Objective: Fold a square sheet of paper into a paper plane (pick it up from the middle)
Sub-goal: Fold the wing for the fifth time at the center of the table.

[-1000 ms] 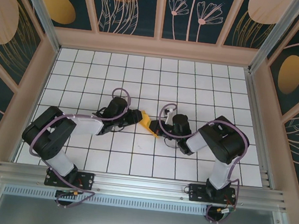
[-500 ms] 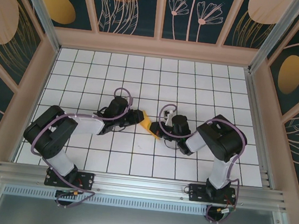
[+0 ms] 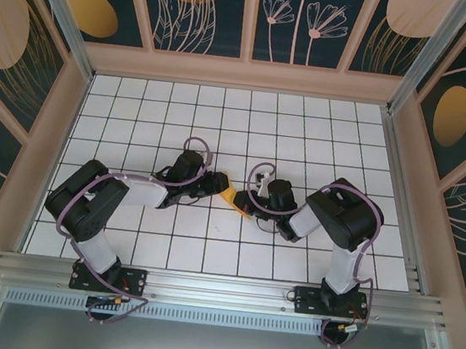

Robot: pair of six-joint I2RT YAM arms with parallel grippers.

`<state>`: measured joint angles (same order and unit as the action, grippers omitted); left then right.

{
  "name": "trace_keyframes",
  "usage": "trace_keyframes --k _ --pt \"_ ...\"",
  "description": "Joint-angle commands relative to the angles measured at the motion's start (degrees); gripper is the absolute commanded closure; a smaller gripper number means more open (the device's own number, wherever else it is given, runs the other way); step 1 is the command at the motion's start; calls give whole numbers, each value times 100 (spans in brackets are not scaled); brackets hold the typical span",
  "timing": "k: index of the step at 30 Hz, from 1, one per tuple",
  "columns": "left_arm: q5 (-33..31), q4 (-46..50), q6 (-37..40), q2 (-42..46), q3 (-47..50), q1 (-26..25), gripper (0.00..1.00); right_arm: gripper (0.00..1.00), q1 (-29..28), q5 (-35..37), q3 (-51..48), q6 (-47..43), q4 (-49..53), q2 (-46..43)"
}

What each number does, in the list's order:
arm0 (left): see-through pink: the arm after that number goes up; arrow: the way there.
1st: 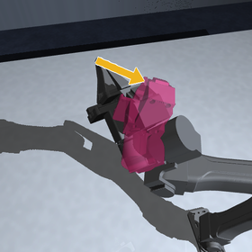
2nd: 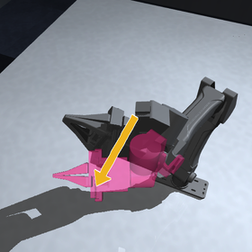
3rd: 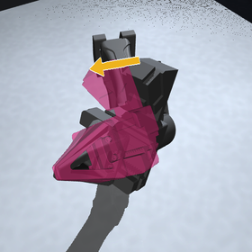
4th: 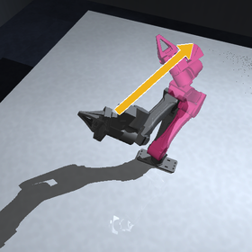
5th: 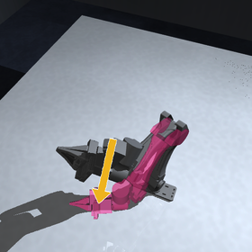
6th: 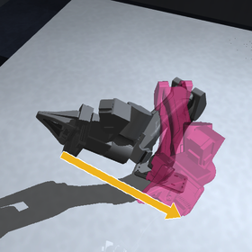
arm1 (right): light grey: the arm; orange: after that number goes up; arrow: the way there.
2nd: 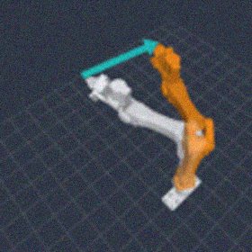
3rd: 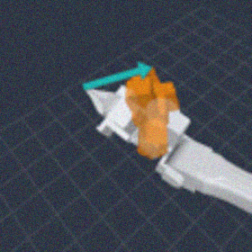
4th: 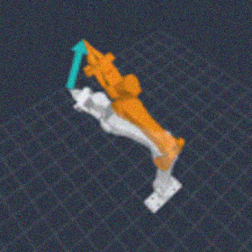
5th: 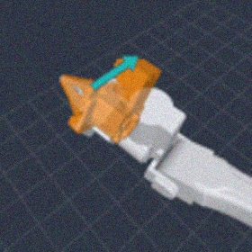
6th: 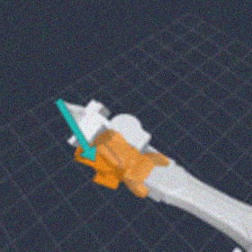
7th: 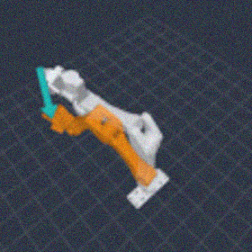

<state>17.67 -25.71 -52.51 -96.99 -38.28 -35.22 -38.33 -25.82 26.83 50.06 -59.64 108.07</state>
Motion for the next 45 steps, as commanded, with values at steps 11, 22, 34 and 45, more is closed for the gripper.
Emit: trace_keyframes --k 11,22,34,45 --pt "92 -50 118 -298 -188 -45 60 82 53 -351 134 -400 587 -313" --pt "35 75 148 -211 -172 -46 61 75 106 -538 347 -1002 1413 -653" --pt "-9 140 153 -171 -128 -44 61 75 166 -529 608 -1955 2430 -884" --pt "-72 209 153 -155 -101 -40 61 80 159 -784 851 -2399 2623 -538"
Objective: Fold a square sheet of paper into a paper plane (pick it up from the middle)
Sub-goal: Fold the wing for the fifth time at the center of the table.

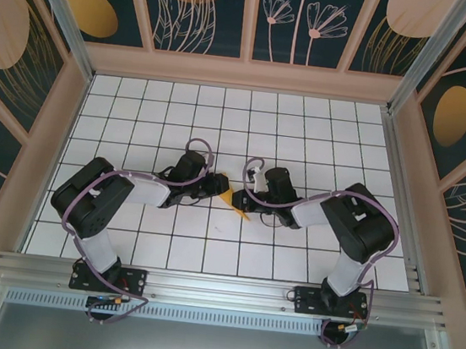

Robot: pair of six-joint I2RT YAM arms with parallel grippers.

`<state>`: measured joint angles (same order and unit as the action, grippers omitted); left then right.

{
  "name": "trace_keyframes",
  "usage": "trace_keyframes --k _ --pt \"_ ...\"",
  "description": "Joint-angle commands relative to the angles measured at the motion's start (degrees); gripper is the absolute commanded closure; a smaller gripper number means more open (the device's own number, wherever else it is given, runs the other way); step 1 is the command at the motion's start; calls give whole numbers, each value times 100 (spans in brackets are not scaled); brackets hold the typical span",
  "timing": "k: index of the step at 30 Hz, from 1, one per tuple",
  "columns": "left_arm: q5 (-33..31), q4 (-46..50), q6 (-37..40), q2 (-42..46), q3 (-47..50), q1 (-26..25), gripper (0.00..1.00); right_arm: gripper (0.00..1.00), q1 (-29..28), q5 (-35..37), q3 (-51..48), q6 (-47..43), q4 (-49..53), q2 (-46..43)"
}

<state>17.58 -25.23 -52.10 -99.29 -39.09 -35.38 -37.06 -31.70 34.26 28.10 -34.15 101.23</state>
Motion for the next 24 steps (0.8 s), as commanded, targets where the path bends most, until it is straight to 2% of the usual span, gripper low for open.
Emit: trace_keyframes --k 1,10,24 --pt "-84 176 106 76 -17 -25 61 82 35 -217 103 -176 35 167" --pt "-124 216 153 414 39 -28 61 92 85 -389 46 190 -209 344" --pt "222 -152 171 421 174 -62 60 94 235 -319 242 455 401 560"
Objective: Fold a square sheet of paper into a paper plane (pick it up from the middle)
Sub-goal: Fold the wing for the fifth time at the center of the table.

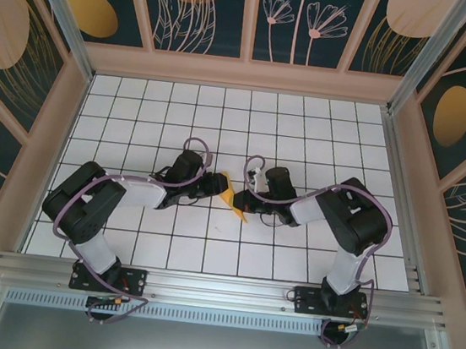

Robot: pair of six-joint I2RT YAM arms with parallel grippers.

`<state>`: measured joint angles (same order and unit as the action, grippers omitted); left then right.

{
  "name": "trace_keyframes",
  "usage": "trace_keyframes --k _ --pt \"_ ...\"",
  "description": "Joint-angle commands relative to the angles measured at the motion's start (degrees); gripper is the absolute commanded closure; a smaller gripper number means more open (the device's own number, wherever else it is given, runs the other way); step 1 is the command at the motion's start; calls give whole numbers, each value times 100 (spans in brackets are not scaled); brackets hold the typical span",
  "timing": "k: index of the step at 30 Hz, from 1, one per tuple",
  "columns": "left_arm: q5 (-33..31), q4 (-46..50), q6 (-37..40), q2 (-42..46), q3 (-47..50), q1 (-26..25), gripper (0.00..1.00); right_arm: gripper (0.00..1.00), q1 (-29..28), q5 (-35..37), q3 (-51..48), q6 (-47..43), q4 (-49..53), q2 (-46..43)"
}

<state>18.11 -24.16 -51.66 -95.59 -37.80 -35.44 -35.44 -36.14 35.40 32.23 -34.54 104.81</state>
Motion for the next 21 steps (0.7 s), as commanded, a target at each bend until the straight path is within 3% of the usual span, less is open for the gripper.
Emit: trace_keyframes --k 1,21 --pt "190 -284 129 41 45 -61 60 94 81 125 149 60 482 206" --pt "-54 -62 225 -226 -162 -111 63 95 219 2 458 310 970 671"
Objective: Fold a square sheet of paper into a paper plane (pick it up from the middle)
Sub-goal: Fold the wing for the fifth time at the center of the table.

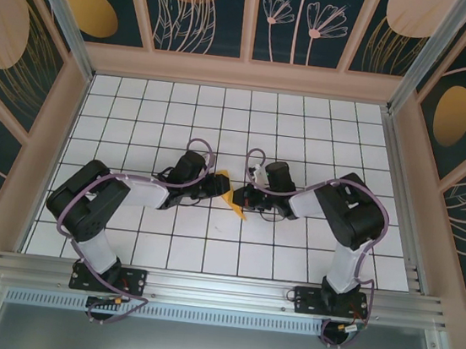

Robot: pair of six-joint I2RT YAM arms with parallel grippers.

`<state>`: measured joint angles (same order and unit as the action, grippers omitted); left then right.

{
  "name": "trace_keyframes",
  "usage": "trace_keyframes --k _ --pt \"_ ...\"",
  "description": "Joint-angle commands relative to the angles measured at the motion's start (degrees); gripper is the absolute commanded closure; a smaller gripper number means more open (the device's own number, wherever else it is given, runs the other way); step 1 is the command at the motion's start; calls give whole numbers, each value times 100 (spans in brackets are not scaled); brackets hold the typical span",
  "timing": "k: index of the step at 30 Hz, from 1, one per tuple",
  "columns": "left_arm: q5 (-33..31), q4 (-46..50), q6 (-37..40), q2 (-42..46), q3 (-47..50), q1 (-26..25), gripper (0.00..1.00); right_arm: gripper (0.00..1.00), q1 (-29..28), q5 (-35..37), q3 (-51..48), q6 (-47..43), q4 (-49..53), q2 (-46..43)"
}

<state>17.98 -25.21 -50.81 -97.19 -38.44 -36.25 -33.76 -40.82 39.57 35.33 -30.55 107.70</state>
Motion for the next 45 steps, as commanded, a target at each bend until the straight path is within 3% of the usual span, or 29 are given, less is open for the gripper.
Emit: trace_keyframes --k 1,21,45 --pt "-31 34 146 -66 -95 -29 63 95 45 469 50 8 590 400" --pt "-210 75 211 -369 -103 -25 67 94 133 482 161 35 858 455" --pt "-268 201 232 -521 -243 -31 68 76 134 56 231 -395 1390 -459"
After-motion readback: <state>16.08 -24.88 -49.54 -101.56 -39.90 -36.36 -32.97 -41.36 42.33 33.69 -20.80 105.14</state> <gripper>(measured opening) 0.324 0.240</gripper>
